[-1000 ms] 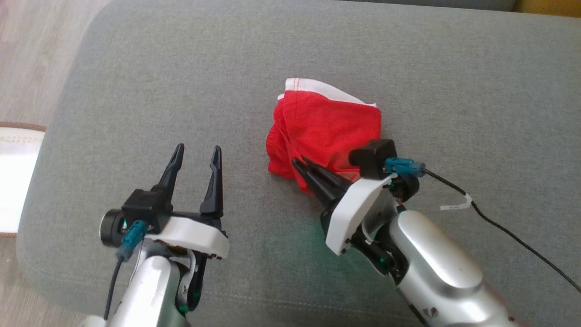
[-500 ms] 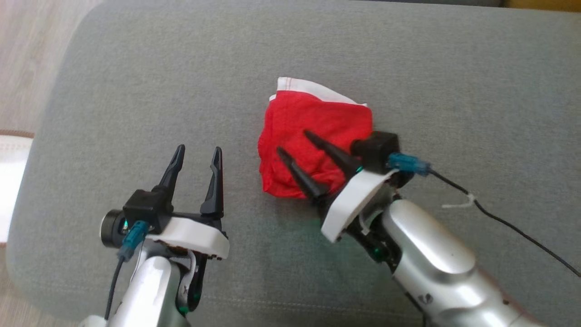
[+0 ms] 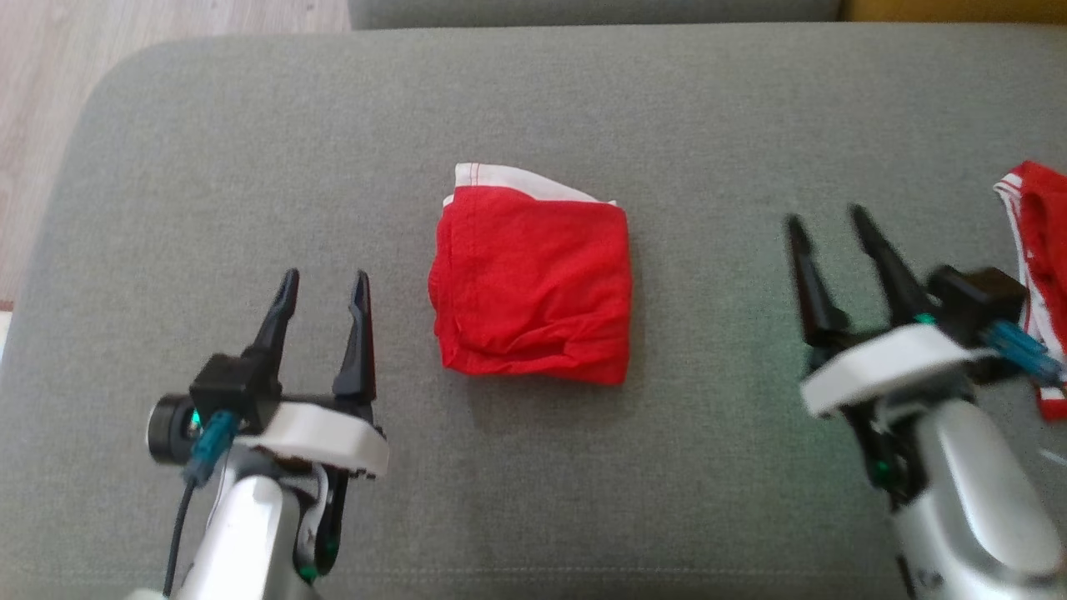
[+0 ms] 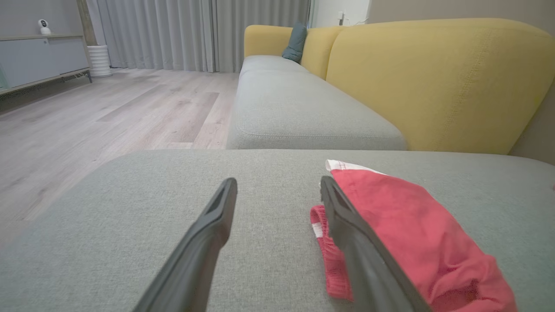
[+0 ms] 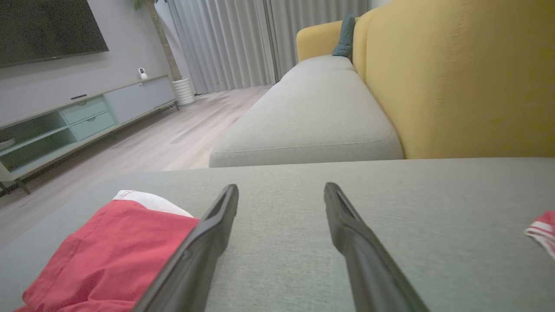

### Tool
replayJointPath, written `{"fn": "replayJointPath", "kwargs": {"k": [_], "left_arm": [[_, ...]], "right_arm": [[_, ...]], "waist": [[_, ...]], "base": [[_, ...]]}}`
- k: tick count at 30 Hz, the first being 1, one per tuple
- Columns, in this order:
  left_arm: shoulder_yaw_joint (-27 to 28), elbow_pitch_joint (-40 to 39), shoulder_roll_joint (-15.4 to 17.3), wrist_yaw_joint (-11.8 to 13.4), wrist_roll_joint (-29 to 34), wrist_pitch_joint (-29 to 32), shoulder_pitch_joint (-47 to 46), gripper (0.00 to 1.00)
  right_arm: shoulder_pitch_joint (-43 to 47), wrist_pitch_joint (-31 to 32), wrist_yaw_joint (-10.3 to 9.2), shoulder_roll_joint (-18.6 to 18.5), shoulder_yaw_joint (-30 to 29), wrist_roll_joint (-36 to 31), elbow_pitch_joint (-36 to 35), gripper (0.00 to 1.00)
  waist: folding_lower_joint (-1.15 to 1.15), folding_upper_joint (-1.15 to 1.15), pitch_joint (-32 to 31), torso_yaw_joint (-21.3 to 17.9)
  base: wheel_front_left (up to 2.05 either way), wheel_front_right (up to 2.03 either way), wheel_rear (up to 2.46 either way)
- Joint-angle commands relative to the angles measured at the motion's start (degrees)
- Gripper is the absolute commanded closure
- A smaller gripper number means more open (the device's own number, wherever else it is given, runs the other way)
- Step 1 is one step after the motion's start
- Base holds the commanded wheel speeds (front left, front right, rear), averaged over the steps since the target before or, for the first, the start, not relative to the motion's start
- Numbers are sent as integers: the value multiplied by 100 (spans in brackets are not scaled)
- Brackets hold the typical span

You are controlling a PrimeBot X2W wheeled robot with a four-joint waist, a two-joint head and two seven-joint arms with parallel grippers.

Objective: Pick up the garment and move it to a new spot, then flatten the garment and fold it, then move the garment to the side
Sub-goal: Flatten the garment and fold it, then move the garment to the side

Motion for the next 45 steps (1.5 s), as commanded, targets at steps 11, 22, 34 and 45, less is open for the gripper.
{"fn": "replayJointPath", "kwargs": {"k": [11,22,34,45], "left_arm": [[341,-263,270,82,68,-32,374,0],[390,-326,395,171,-5,32,829,0],[353,-483,471,237,-27,120,917,0],[306,-480,504,275,-44,123,900,0]], "right_arm": [[1030,648,-5,137,-546,-425,-1517,0],[1789,952,-5,278,-744,-419,-2135,0],[1980,1069,-5,371,-848,-436,-2349,0],[1963,1117,-5,395,-845,-476,-2357,0]], "waist": [[0,0,-413,-145],[0,0,-798,-231],[0,0,-856,-289],[0,0,-831,-288]], "base": [[0,0,0],[0,0,0],[0,0,0],[0,0,0]]}}
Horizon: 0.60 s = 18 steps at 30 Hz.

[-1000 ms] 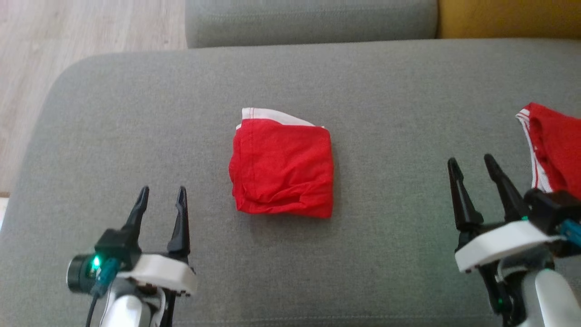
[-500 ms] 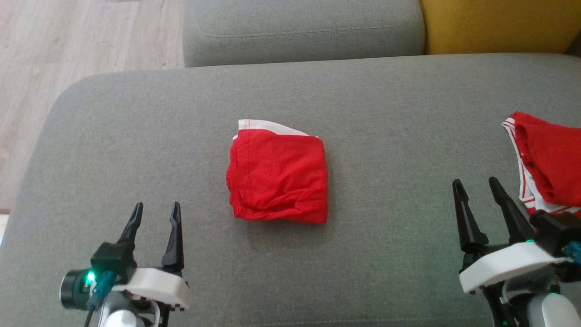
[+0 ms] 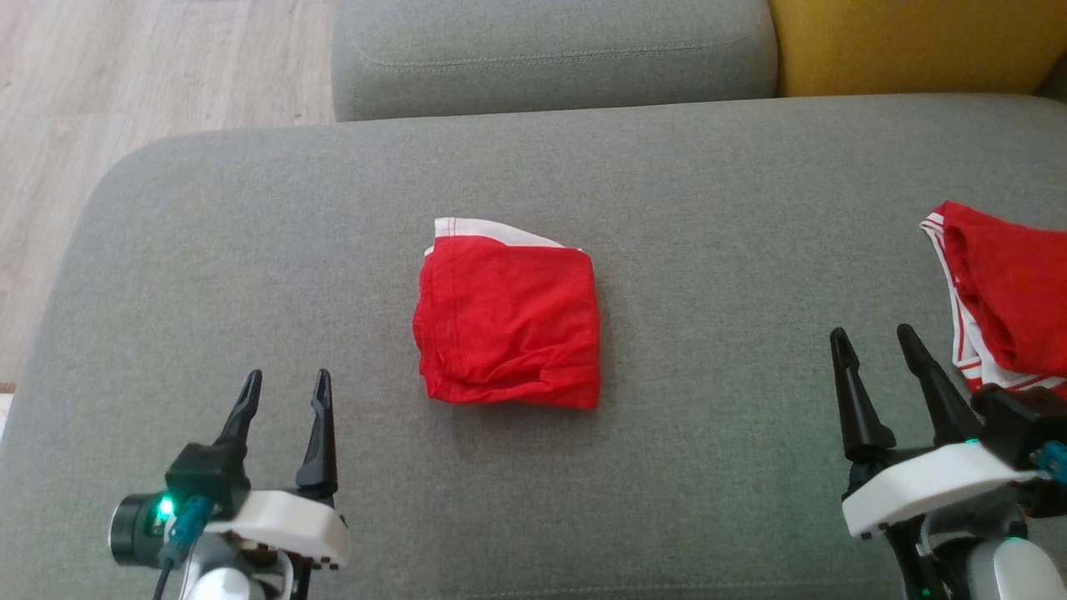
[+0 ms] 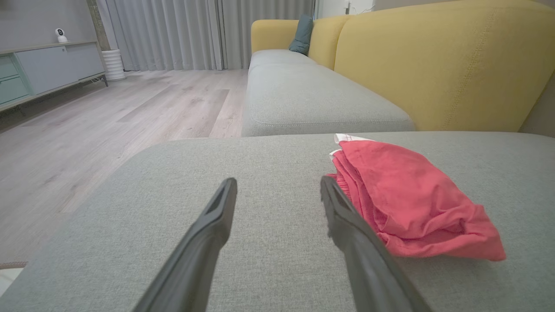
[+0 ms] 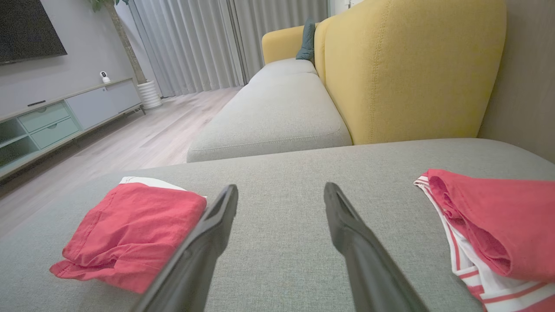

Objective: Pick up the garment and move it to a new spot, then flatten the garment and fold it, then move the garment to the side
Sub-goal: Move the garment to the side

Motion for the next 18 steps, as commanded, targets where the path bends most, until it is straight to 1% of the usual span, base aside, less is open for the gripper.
{"fn": "replayJointPath", "kwargs": {"k": [1,10,14,18], "left_arm": [[153,-211,119,45,-27,-9,-212,0],[98,-221,163,55,-15,-19,-347,0],[69,-259,158,58,7,-44,-540,0],[3,-297,107,17,14,-77,-835,0]], "right_arm": [[-153,25,-5,-35,103,-27,-233,0],[-195,62,-5,-28,64,-52,-253,0],[-278,111,-5,-75,21,-99,-239,0],[-503,180,-5,-161,39,-70,-104,0]], "waist": [[0,0,5,2],[0,0,134,71],[0,0,347,241],[0,0,681,509]], "base": [[0,0,0],[0,0,0],[0,0,0],[0,0,0]]}}
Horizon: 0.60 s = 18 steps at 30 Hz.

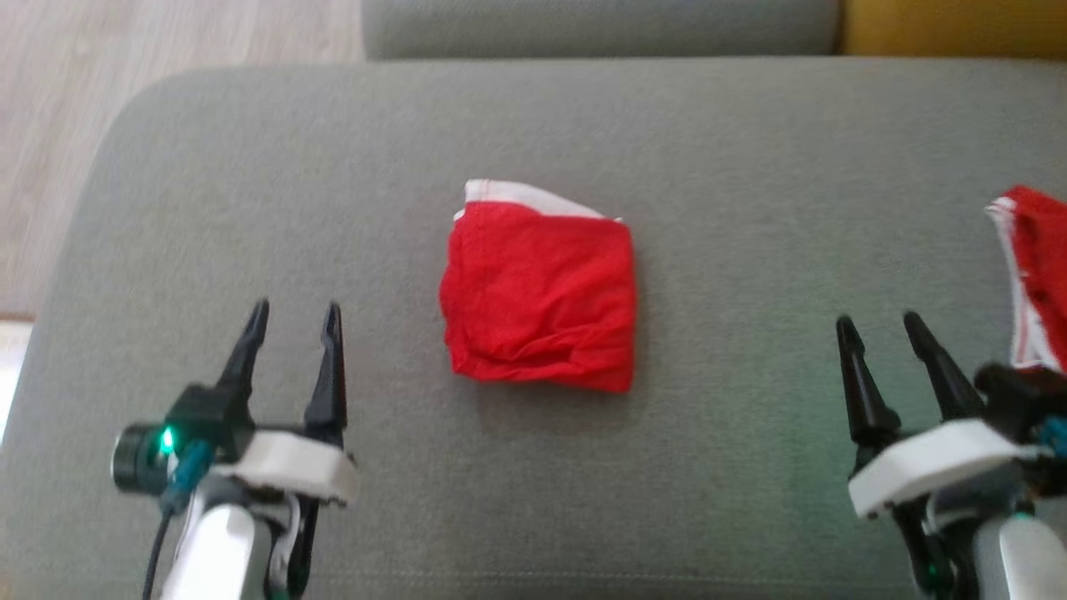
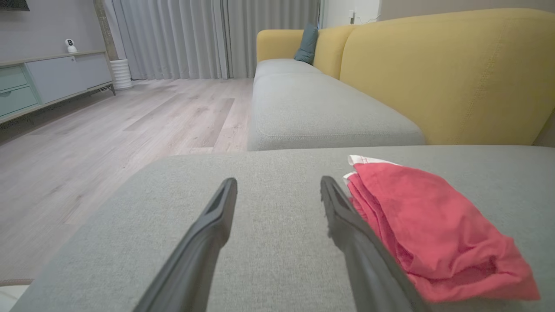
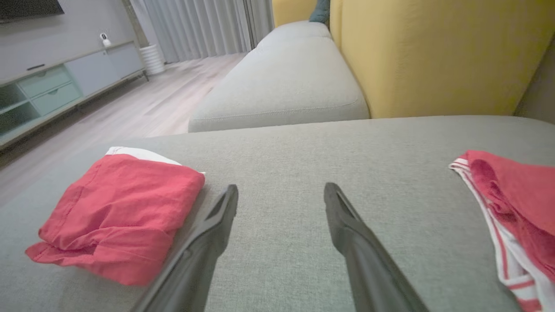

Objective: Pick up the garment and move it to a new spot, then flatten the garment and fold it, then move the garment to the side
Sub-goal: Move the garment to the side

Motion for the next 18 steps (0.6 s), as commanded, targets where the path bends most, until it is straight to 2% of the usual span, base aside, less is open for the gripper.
{"fn": "replayJointPath", "kwargs": {"k": [1,7,12,18], "left_arm": [[162,-202,46,-5,12,-56,-390,0],[111,-156,-94,-40,-8,-112,-802,0],[80,-172,-259,-56,-16,-129,-1045,0],[92,-236,-355,-74,32,-130,-1088,0]], "right_arm": [[-470,22,-5,-174,188,-10,-120,0],[-1147,62,-5,-345,693,61,497,0],[-1795,-43,-5,-261,1317,304,1522,0],[-2153,69,-5,-125,1639,432,2648,0]], "waist": [[0,0,292,255],[0,0,735,651],[0,0,947,970],[0,0,1005,1120]], "base": [[0,0,0],[0,0,0],[0,0,0],[0,0,0]]}}
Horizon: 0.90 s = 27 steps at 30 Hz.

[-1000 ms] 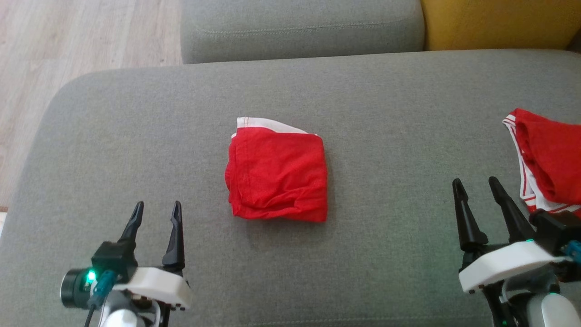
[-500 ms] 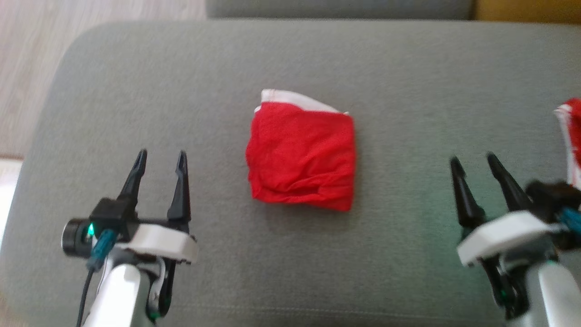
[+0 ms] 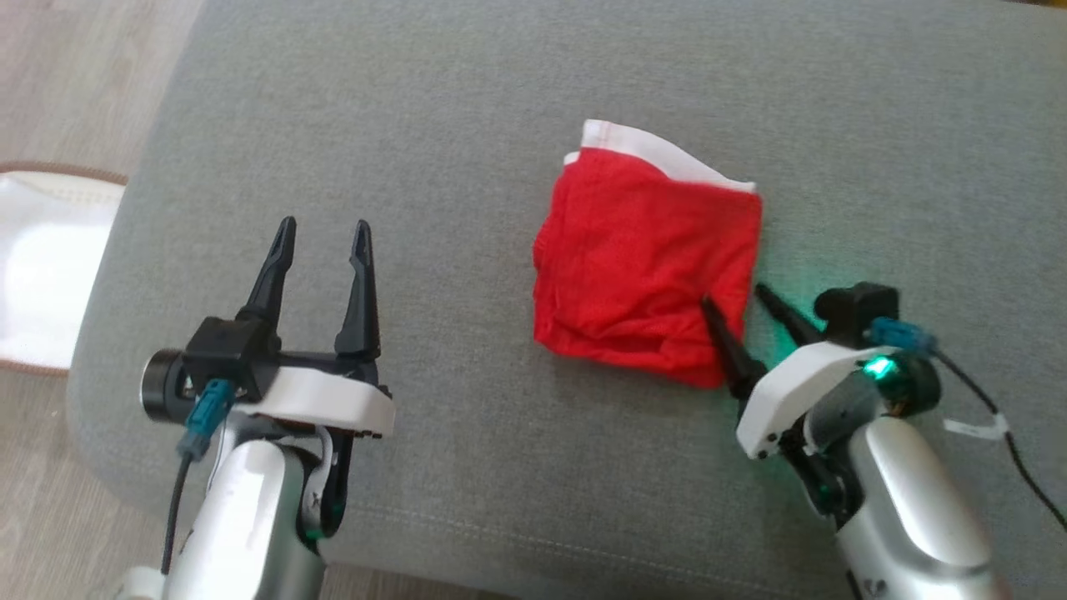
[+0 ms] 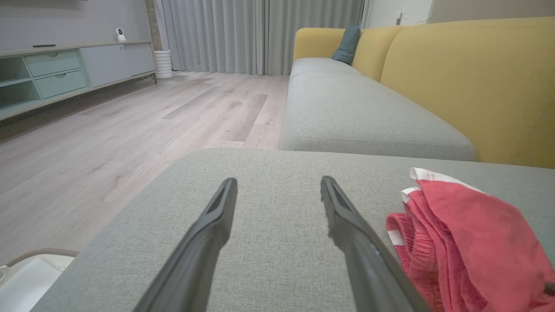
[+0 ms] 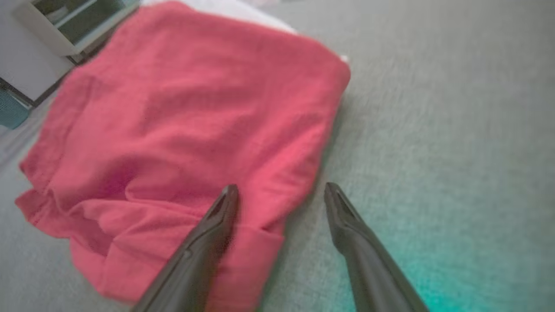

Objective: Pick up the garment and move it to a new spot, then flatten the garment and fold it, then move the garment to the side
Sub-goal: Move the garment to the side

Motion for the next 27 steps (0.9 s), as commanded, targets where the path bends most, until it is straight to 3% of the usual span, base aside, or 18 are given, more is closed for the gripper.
{"fn": "replayJointPath", "kwargs": {"k": [1,4,5,7,8,9,18,27], "left_arm": [[207,-219,47,-10,36,-69,-207,0],[232,-241,25,-24,29,-69,-201,0],[238,-250,17,-26,38,-69,-192,0],[245,-262,0,-34,53,-69,-178,0],[251,-269,-6,-37,62,-69,-174,0],[258,-273,-12,-42,71,-69,-169,0],[313,-282,-8,-87,275,-69,-146,0],[434,-445,107,-140,391,-70,-89,0]], "right_arm": [[-196,34,-5,81,170,35,43,0],[-272,171,-5,103,197,47,324,0],[-312,247,-5,113,207,44,437,15],[-389,328,-5,130,240,39,591,65],[-422,371,-5,136,256,23,652,96],[-457,379,-5,140,274,-8,681,100],[-648,491,-5,64,485,-276,597,100],[-565,439,-5,-501,958,-128,72,100]], "waist": [[0,0,23,37],[0,0,20,35],[0,0,18,30],[0,0,11,19],[0,0,10,8],[0,0,3,-4],[0,0,-28,-330],[0,0,-12,-1448]], "base": [[0,0,0],[0,0,0],[0,0,0],[0,0,0],[0,0,0],[0,0,0],[0,0,0],[0,0,0]]}}
